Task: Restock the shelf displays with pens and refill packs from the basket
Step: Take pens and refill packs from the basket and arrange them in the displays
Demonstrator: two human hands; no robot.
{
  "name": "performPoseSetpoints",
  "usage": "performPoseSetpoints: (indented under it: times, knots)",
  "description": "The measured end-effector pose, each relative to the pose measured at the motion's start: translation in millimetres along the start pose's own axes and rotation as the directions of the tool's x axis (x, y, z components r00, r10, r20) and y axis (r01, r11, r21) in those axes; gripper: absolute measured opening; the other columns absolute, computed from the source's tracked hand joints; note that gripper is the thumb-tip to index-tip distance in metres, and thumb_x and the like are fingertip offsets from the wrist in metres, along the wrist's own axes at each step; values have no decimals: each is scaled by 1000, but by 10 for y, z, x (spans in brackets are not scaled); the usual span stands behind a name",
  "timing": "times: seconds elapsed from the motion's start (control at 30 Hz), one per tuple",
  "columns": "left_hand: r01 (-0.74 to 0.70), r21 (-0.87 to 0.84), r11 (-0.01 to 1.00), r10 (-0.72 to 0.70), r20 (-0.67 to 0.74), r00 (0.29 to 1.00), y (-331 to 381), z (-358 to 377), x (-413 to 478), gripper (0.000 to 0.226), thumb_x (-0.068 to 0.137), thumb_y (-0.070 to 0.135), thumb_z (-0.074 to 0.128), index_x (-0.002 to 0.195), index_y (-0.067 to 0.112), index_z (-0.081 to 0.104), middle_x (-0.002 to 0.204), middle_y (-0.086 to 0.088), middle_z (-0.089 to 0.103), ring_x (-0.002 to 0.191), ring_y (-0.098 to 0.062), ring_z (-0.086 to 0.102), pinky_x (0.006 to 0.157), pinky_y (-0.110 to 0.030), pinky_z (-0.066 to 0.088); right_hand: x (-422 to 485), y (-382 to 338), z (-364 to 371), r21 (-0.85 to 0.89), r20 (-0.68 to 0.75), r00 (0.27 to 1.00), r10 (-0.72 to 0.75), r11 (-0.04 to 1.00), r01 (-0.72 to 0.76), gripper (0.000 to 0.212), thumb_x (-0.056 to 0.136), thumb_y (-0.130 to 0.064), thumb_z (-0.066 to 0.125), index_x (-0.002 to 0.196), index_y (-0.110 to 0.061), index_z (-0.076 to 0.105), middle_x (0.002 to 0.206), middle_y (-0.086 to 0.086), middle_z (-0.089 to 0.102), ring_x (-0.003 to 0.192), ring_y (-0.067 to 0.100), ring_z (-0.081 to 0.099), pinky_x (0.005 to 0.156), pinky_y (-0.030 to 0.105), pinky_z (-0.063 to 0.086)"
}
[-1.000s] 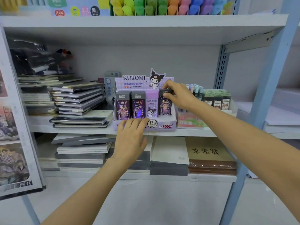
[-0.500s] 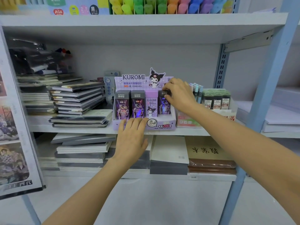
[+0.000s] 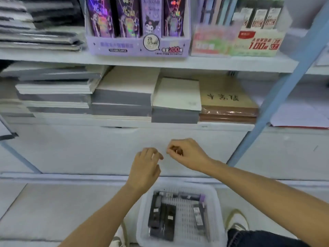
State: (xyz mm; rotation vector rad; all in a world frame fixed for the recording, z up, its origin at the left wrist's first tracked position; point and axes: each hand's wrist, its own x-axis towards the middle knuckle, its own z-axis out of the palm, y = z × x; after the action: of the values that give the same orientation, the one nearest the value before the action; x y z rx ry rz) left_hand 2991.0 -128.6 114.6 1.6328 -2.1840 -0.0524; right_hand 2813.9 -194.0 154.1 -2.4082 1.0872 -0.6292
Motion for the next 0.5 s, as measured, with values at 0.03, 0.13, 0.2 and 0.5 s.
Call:
performPoseSetpoints:
  times: [0.03,0.13,0.2,0.5]
  knots:
    - [32,-12,999,-31,119,992,-46,204,-136,33,83,2,61,115,5,64,120,-13,60,115,-33,54,92,-40,41,-119,199,219,12,75,994,81,997,-82,10,93,-20,58,89,-17,67,74,-8,64,65,12,56,65,31,49]
    - [109,14,994,-107,361,926,-193,770,-506,43,96,19,48,139,14,45,153,-7,34,143,-24,27,113,-32,22,-528,741,817,-41,248,927,282,959,-281,12,94,-20,56,100,-14,65,91,2,68,79,19,62,73,33,51]
    - [148,86,985,-172,472,865,-291,1061,-709,53,101,28,40,151,17,25,163,-3,8,150,-21,5,120,-32,8,-840,1011,1145,-96,286,870,402,915,-391,16,95,-19,54,108,-13,62,104,5,64,92,22,62,78,32,49]
    - [157,95,983,-181,386,905,-507,1633,-1182,66,88,25,68,145,3,41,158,-11,18,146,-31,19,113,-42,24,-1400,1459,1964,-355,120,839,531,812,-463,37,91,-10,57,128,-15,53,129,3,52,120,21,46,100,30,33]
